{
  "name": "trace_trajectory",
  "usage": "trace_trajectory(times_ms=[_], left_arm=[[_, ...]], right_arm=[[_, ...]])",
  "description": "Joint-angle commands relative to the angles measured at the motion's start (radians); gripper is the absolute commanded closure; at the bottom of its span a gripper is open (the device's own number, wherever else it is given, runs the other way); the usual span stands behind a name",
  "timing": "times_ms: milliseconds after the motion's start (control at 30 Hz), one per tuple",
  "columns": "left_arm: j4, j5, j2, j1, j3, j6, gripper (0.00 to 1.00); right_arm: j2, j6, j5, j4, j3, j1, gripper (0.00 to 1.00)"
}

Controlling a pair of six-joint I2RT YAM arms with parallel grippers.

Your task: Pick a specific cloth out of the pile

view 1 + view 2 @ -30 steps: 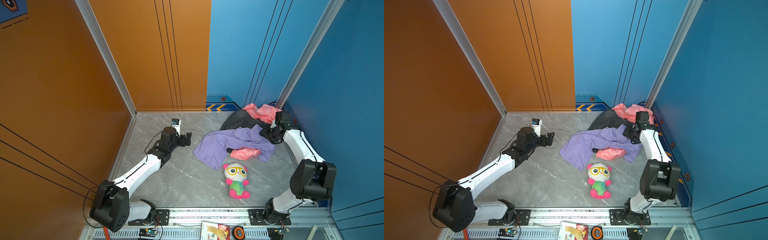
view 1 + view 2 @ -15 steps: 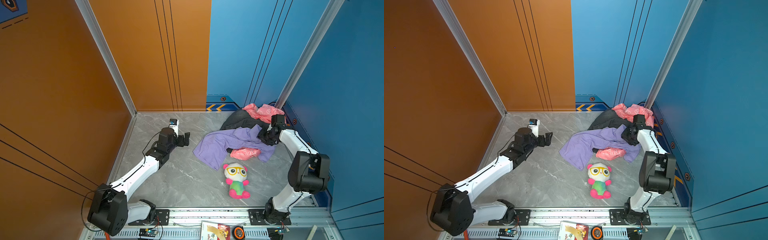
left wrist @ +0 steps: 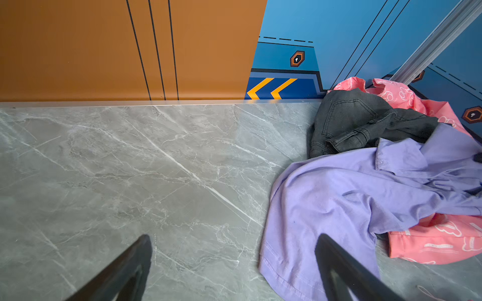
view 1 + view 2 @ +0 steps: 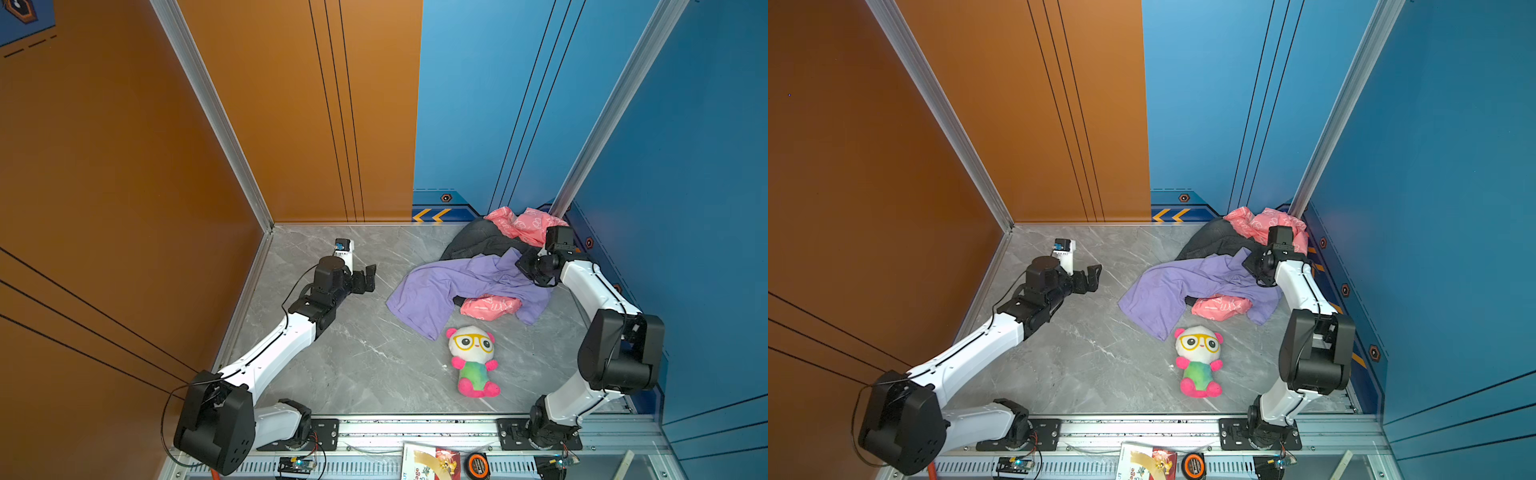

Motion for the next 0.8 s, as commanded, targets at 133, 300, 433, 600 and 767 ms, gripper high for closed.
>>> trace_trajectory(times_ms=[133, 300, 433, 600, 767], left_arm=[[0.022, 0.003, -0.043, 0.014, -0.034, -0.007, 0.02], [0.022, 0.002, -0.058, 0.015, -0.044, -0.005, 0.02], [0.021, -0.004, -0.065, 0.017, -0.045, -0.006, 0.02], [0.023, -0.012, -0.071, 0.017, -0.045, -0.012, 0.02], [0.025, -0.019, -0.073, 0.017, -0.046, -0.019, 0.02]], right_arm=[[-0.111, 0.107, 0.003, 0.285, 0.106, 0.045, 1.00], [-0.058, 0.103, -0.034, 0.348, 0.292, 0.110, 1.00], [0.014, 0.081, -0.057, 0.386, 0.448, 0.205, 1.00], [0.178, -0.050, -0.123, 0.266, 0.757, 0.387, 1.00], [0.405, -0.218, -0.238, 0.014, 1.075, 0.585, 1.00]])
